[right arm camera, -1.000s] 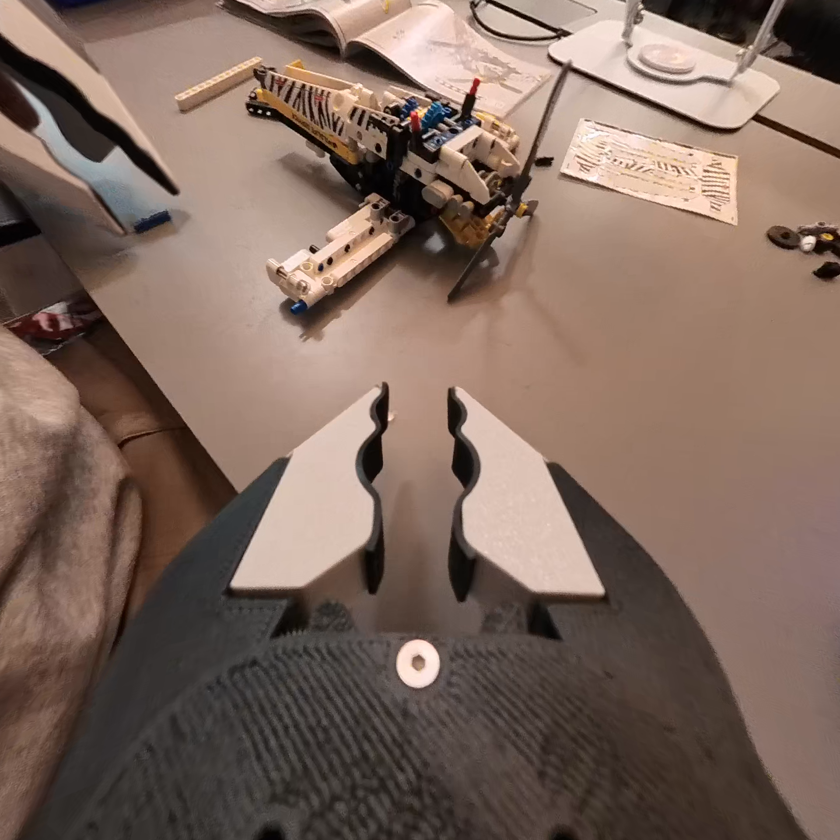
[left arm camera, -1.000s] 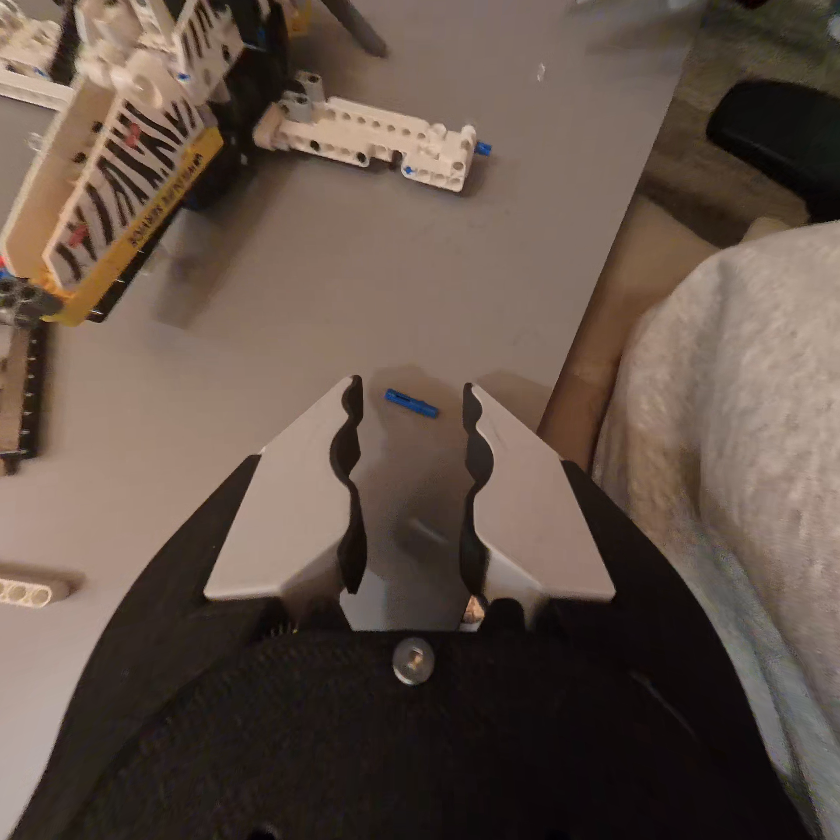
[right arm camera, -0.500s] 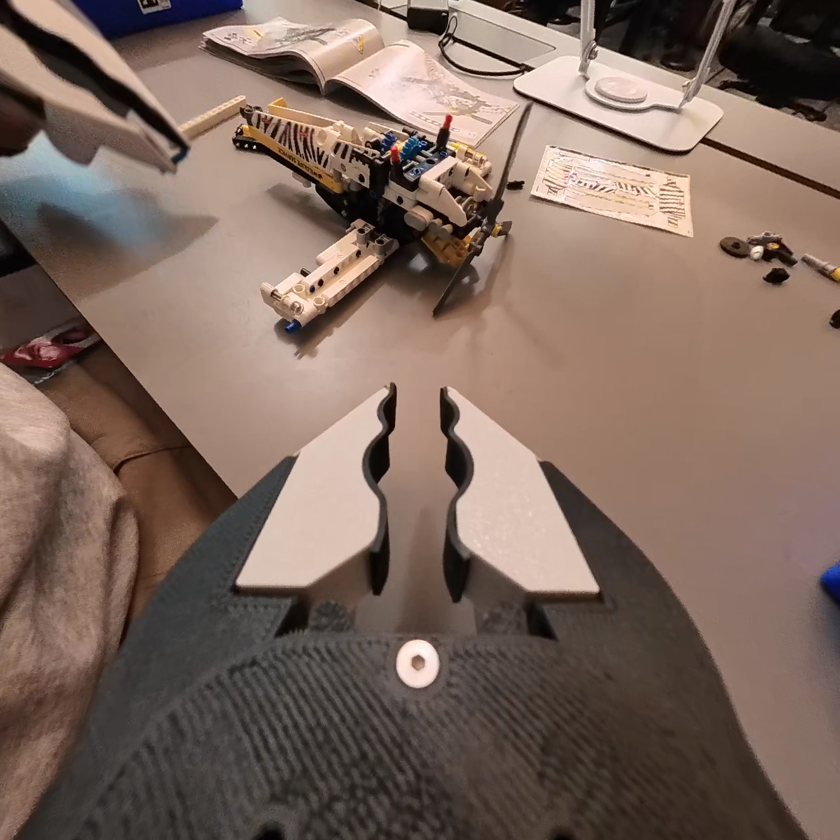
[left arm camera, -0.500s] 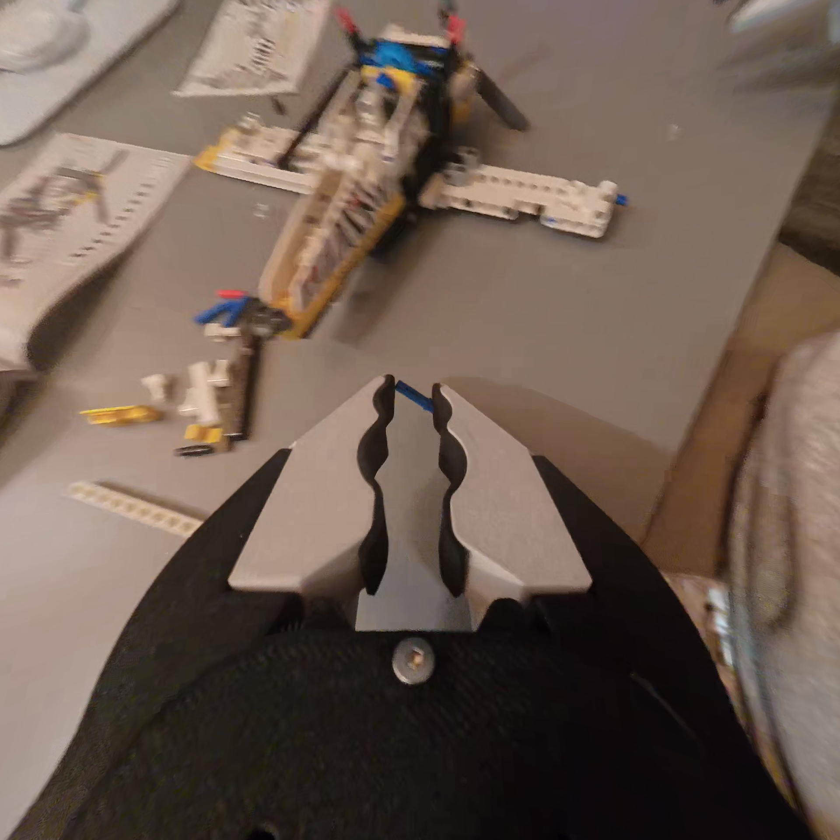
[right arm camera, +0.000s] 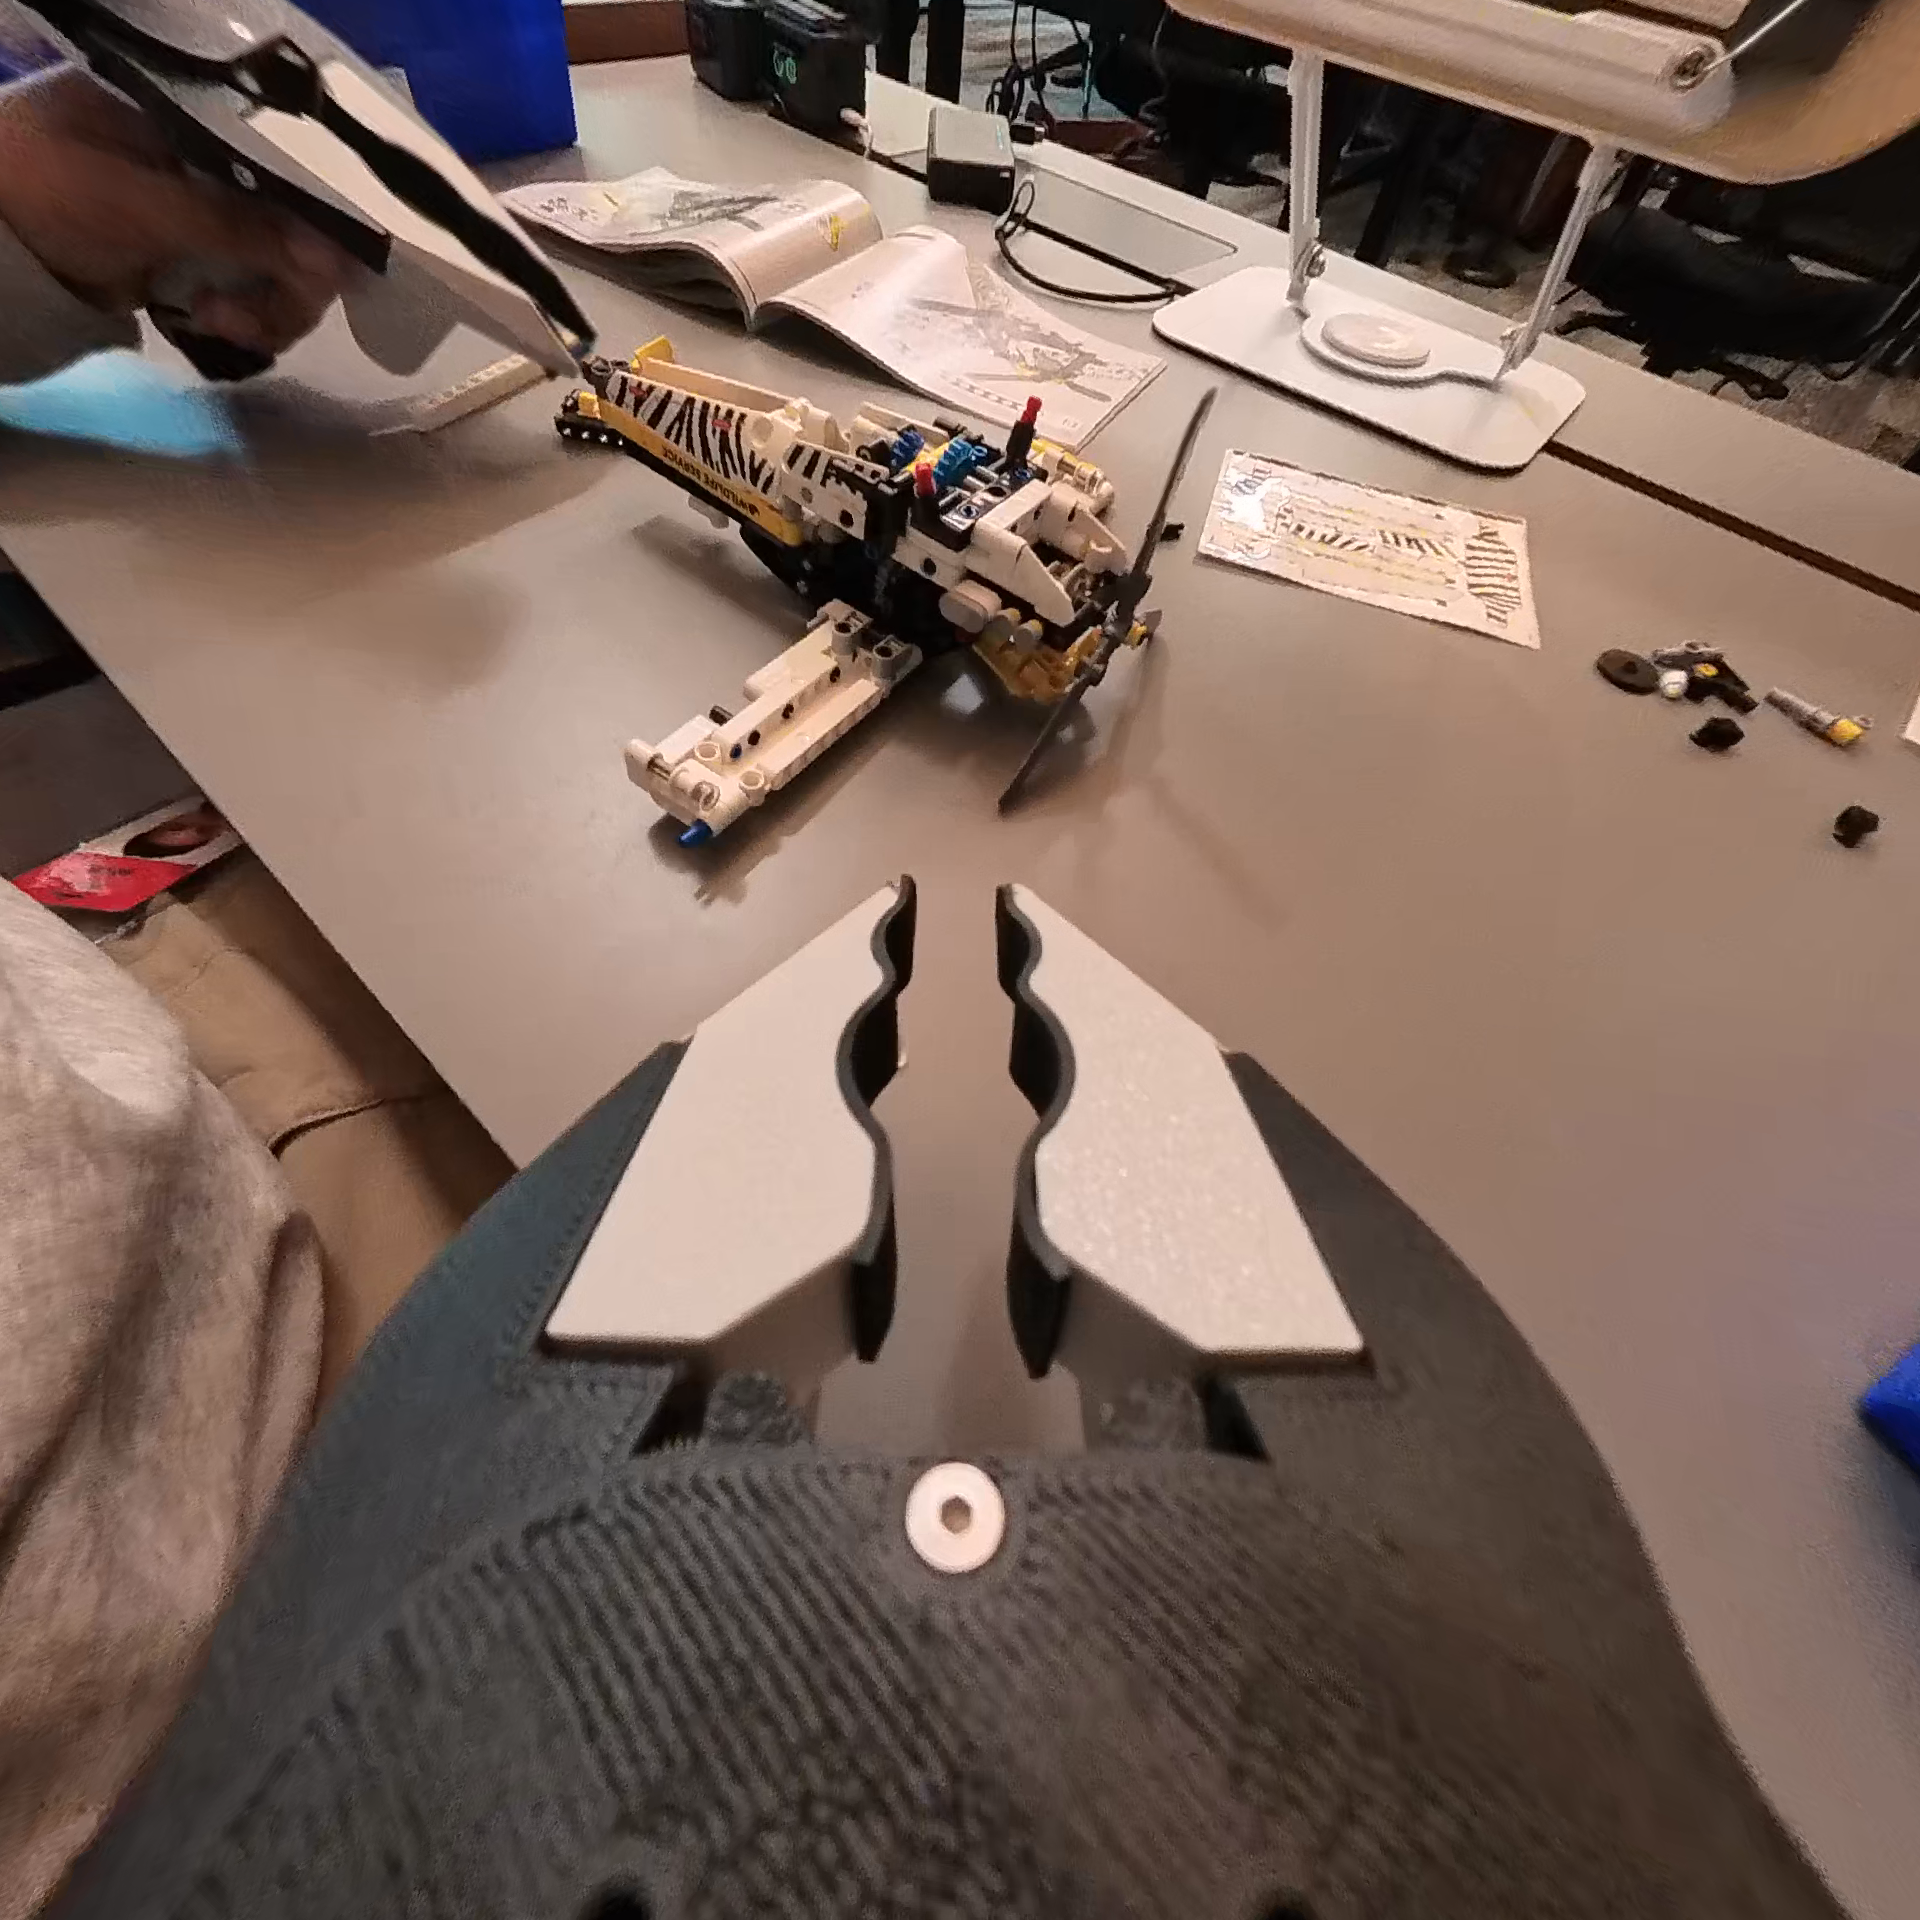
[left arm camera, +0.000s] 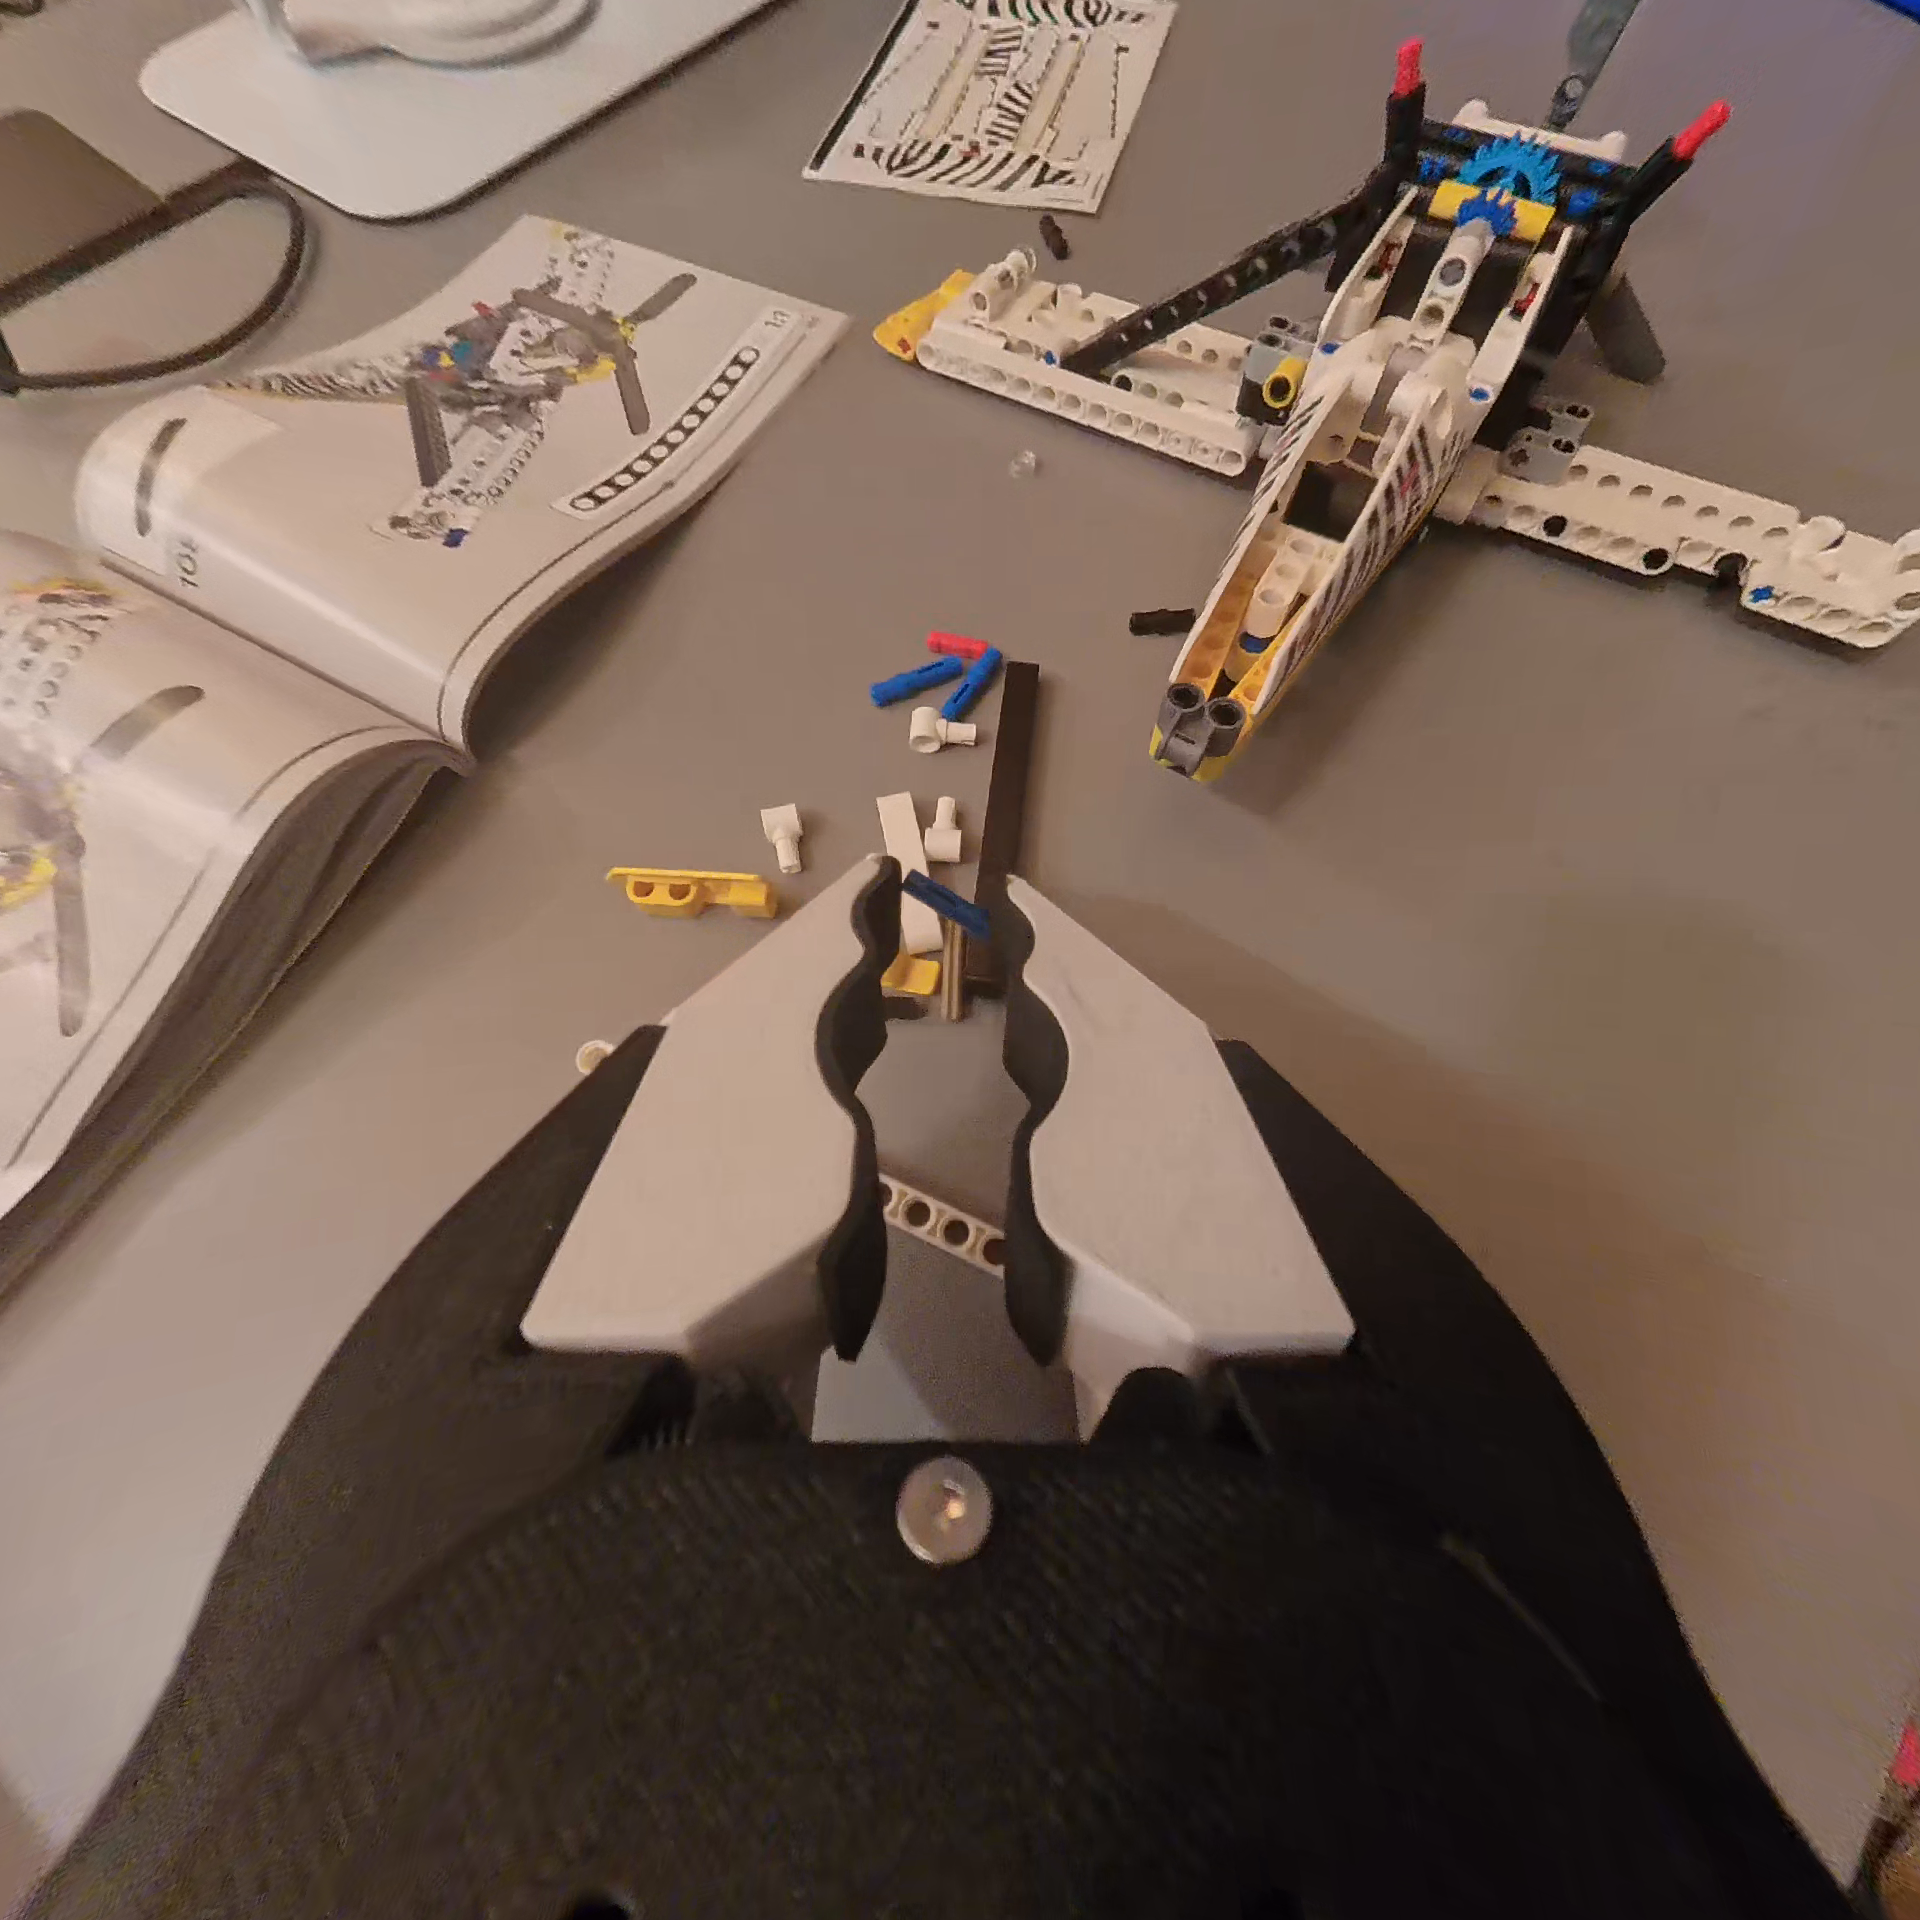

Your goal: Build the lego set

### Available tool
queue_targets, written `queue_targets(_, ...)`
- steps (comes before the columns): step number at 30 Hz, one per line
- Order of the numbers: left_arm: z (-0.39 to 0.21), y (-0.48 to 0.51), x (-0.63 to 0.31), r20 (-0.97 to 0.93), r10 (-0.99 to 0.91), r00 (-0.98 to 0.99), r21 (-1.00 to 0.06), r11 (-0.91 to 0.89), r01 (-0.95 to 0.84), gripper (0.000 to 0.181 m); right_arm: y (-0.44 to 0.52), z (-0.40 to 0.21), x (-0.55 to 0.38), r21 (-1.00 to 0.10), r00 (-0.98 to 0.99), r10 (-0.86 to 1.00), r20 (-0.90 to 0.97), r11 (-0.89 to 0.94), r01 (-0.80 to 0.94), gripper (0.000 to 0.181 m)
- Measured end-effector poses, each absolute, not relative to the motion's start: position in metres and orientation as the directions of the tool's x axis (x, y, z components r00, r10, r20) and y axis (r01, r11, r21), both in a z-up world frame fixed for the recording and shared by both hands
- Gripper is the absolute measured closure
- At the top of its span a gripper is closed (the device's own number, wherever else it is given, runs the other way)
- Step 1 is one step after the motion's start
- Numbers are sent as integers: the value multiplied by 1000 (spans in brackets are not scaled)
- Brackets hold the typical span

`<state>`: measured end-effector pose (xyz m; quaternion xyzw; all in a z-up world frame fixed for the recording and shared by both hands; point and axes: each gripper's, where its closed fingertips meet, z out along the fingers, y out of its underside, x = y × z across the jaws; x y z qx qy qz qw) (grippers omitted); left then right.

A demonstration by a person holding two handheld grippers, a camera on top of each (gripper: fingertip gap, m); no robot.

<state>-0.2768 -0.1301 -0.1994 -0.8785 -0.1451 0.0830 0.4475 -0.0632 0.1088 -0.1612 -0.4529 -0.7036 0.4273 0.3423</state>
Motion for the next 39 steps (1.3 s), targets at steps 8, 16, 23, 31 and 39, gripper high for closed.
queue_targets(8, -209, -134, -285, 2, 403, 915, -784, -567, 252, 154, 100, -159, -74, -917, -367, 926, 88, 219, 333, 168)
queue_targets(16, -223, -151, -267, 1, 438, 899, -717, -626, 306, 173, 105, -156, -78, -926, -328, 941, 86, 197, 322, 170)
queue_targets(23, -225, -145, -271, -8, 428, 904, -712, -637, 295, 179, 103, -152, -81, -933, -336, 938, 85, 193, 304, 170)
queue_targets(31, -219, -151, -270, 44, 460, 887, -711, -609, 351, 180, 90, -152, -80, -947, -352, 935, 47, 154, 282, 170)
queue_targets(39, -136, -125, -217, 474, 266, 839, -827, -192, 528, 181, 19, -128, -86, -989, -496, 868, -18, 58, 138, 168)
